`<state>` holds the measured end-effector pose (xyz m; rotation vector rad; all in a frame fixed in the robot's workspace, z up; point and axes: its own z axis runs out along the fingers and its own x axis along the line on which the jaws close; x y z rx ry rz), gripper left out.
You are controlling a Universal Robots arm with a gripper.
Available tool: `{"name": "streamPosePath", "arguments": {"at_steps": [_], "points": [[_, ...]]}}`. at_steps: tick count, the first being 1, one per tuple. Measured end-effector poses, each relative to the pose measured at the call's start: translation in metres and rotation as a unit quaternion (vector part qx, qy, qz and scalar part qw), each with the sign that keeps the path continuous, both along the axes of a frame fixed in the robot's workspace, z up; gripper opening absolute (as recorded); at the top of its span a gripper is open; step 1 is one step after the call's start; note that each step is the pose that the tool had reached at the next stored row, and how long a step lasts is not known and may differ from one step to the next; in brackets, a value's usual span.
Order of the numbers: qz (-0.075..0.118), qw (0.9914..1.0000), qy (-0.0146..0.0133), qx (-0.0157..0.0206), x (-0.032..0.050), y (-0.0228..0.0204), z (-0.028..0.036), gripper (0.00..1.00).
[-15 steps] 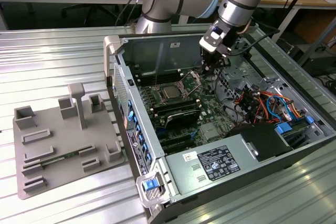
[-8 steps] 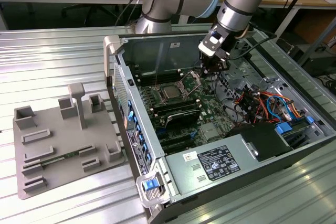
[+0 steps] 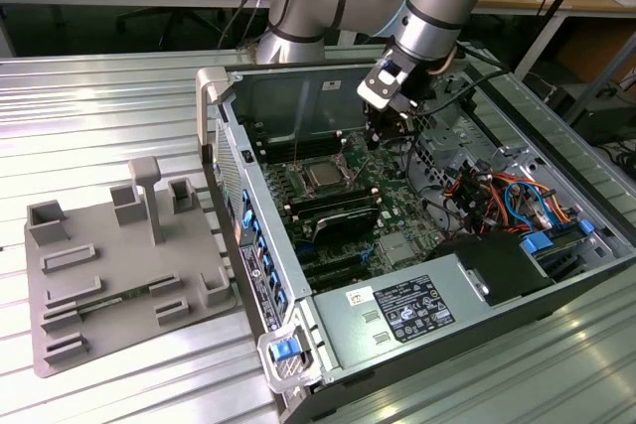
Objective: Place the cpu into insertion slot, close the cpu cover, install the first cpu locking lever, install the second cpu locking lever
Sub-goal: 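Close the cpu cover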
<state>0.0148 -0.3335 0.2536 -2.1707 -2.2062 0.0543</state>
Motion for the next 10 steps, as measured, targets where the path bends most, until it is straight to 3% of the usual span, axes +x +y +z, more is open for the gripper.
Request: {"name": "streamPosePath", "arguments": {"at_steps": [3,10], "points": [[0.000,1.00000,-0.0017,0.0009,-0.0143,0.0000,0.0000,0.11],[0.000,1.00000,-0.0024,0.0010,-0.0258,-0.0007,0.0000,0.11]]}}
